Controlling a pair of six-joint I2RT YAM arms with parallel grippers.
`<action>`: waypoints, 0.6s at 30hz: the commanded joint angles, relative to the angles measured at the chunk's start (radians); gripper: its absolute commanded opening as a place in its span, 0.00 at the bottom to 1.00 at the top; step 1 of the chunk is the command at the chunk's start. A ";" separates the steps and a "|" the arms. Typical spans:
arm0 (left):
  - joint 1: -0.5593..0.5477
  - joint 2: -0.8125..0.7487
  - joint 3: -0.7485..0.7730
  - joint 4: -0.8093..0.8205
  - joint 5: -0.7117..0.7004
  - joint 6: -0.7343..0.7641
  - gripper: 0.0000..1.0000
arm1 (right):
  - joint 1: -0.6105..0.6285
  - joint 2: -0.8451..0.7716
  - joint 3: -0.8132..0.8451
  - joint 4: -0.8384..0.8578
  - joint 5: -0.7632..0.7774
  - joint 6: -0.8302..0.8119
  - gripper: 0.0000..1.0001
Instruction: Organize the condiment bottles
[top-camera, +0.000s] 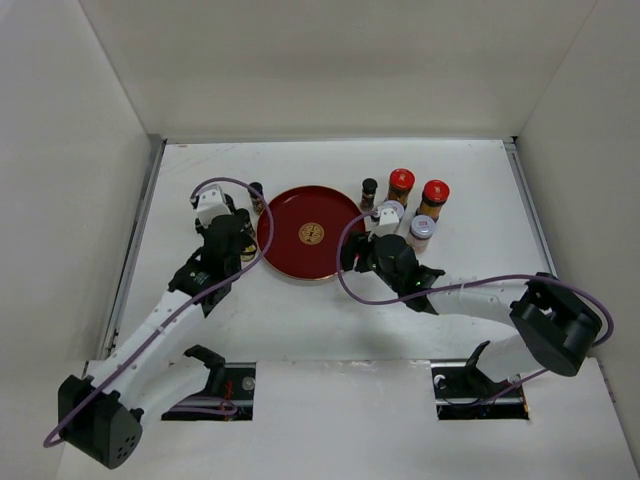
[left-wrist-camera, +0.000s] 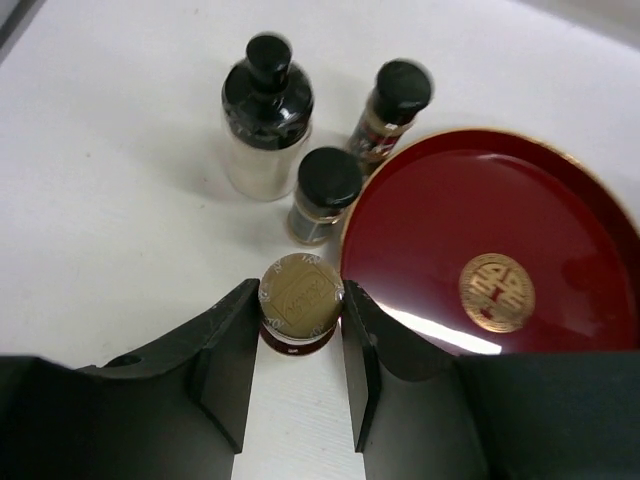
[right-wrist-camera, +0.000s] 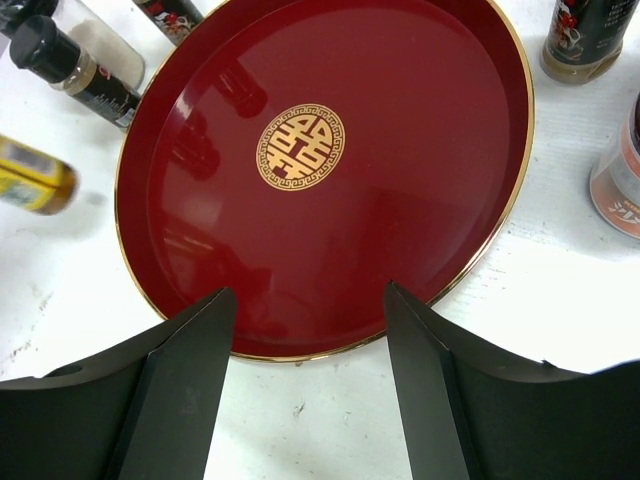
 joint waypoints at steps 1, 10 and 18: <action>-0.046 -0.080 0.115 -0.007 -0.055 0.004 0.18 | -0.007 -0.003 0.033 0.041 -0.001 0.008 0.68; -0.114 0.269 0.309 0.244 0.026 0.021 0.18 | -0.019 -0.018 0.017 0.048 0.001 0.028 0.41; -0.065 0.652 0.560 0.366 0.115 0.051 0.17 | -0.017 -0.016 0.024 0.030 0.001 0.028 0.32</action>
